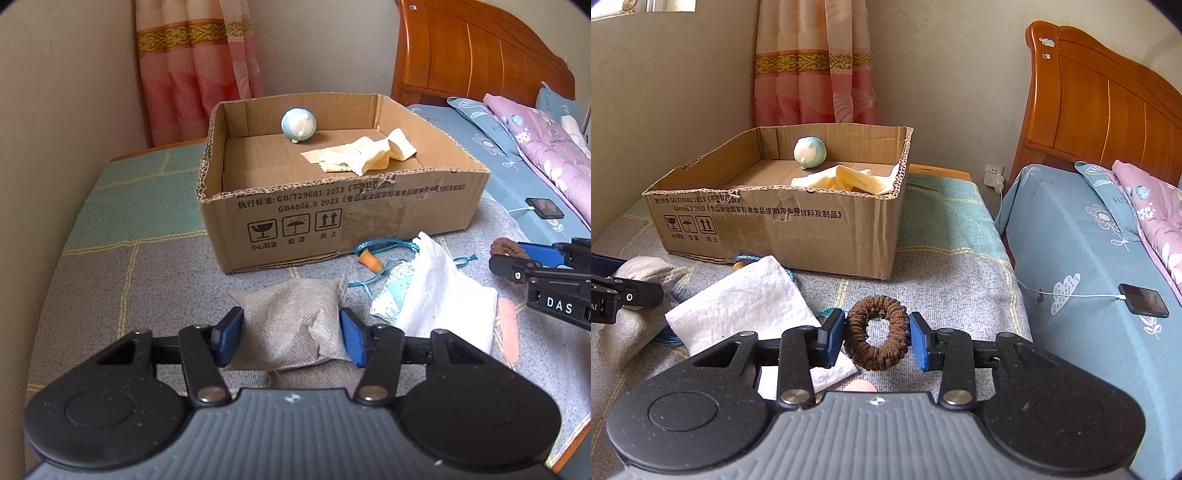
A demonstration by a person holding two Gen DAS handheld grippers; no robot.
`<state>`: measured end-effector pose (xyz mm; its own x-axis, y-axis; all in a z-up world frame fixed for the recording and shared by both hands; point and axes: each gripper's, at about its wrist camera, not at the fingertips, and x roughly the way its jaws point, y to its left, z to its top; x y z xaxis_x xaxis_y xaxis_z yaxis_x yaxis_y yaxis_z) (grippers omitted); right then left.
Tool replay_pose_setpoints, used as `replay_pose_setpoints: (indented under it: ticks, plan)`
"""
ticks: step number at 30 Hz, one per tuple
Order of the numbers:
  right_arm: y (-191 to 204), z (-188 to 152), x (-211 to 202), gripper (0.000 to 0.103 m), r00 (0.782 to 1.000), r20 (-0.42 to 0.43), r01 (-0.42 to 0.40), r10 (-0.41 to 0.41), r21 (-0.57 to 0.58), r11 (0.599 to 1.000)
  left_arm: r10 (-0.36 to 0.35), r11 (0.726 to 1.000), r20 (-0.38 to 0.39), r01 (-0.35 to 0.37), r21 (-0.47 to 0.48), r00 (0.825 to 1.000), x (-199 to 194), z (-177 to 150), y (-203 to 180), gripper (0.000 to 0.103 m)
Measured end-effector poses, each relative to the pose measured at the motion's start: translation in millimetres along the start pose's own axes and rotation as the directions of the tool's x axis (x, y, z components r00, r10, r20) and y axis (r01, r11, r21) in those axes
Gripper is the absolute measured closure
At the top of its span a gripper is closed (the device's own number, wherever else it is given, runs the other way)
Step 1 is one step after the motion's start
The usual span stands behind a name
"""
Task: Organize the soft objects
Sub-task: 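Carry the grey pouch into the box and open the left gripper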
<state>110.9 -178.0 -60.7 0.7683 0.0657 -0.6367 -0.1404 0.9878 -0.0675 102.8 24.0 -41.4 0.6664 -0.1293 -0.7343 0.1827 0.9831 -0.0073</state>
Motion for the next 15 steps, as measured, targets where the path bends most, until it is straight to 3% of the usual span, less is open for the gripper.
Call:
replay_pose_setpoints:
  ticks: [6, 15]
  plan:
    - [0, 3, -7, 0.061, 1.000, 0.013, -0.001, 0.001, -0.010, 1.000, -0.012, 1.000, 0.014, 0.012, 0.014, 1.000, -12, 5, 1, 0.059]
    - [-2, 9, -23, 0.061, 0.999, 0.039, -0.005, 0.007, -0.034, 0.999, -0.040, 0.997, 0.057, 0.036, 0.069, 0.998, -32, 23, 0, 0.060]
